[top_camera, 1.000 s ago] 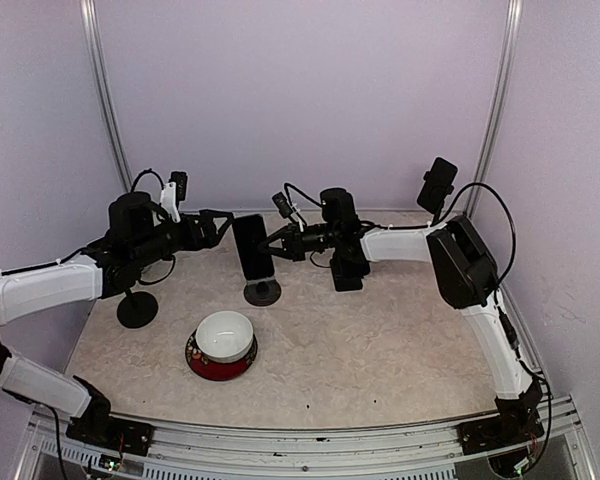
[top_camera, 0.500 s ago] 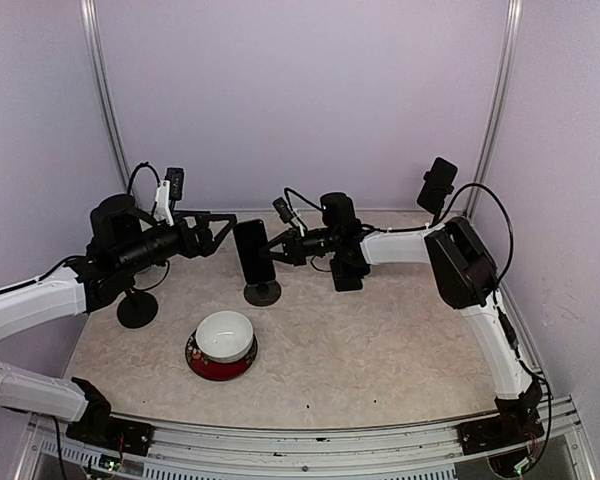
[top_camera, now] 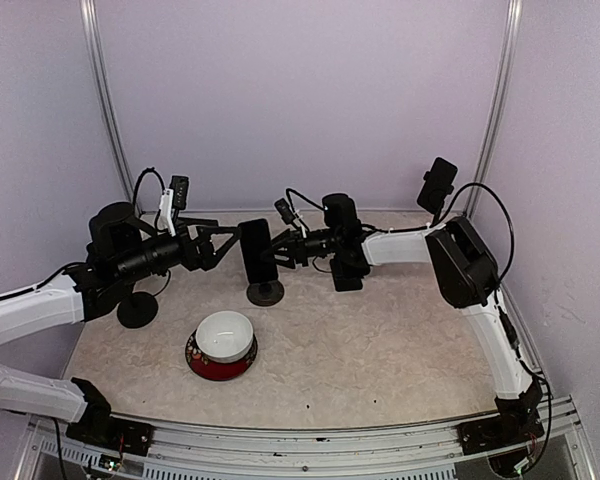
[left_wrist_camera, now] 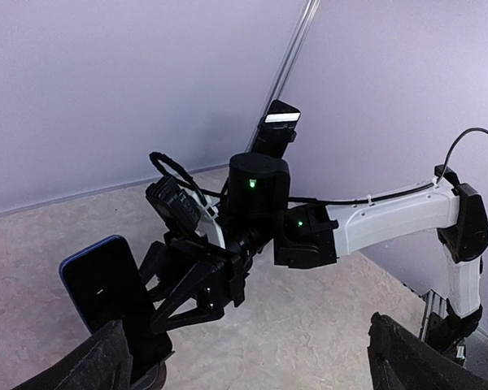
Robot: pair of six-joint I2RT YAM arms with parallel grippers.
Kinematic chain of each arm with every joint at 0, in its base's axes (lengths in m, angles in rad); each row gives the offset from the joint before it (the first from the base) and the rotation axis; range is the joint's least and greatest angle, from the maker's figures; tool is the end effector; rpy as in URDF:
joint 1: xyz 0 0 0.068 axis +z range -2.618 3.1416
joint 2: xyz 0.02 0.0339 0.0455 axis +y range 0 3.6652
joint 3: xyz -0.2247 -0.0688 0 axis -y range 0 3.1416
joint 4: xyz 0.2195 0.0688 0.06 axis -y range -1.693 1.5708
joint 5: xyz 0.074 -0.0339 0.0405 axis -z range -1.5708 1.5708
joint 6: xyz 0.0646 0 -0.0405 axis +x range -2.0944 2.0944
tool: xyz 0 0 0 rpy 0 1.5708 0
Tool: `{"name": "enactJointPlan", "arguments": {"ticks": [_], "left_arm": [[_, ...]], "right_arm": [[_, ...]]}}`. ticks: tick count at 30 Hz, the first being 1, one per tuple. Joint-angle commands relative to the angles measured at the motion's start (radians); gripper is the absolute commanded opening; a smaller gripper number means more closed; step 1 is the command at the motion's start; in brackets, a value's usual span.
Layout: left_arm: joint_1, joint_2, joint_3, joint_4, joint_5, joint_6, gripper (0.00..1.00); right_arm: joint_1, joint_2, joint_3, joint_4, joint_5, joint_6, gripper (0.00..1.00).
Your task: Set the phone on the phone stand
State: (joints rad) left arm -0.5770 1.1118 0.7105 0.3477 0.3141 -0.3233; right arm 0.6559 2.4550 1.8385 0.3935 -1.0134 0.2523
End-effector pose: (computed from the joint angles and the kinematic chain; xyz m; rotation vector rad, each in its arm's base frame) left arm 0.2248 -0.1701 0.2772 0.4649 1.6424 -0.9368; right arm 0.3732 0.3563 0.1541 -1.1375 1.5966 1.5218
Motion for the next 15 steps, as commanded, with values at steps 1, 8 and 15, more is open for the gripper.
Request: {"name": "enactJointPlan", "arguments": {"ticks": [1, 8, 15], "left_arm": [[-0.026, -0.036, -0.027, 0.032, 0.027, 0.029, 0.99], [-0.062, -0.049, -0.068, 0.059, 0.050, 0.039, 0.99], [-0.142, -0.020, -0.083, 0.048, 0.043, 0.100, 0.99]], "right_arm": [[-0.007, -0.101, -0.009, -0.076, 0.043, -0.075, 0.59], [-0.007, -0.258, -0.058, -0.210, 0.129, -0.187, 0.85], [-0.007, -0.455, -0.176, -0.289, 0.251, -0.268, 1.00]]}}
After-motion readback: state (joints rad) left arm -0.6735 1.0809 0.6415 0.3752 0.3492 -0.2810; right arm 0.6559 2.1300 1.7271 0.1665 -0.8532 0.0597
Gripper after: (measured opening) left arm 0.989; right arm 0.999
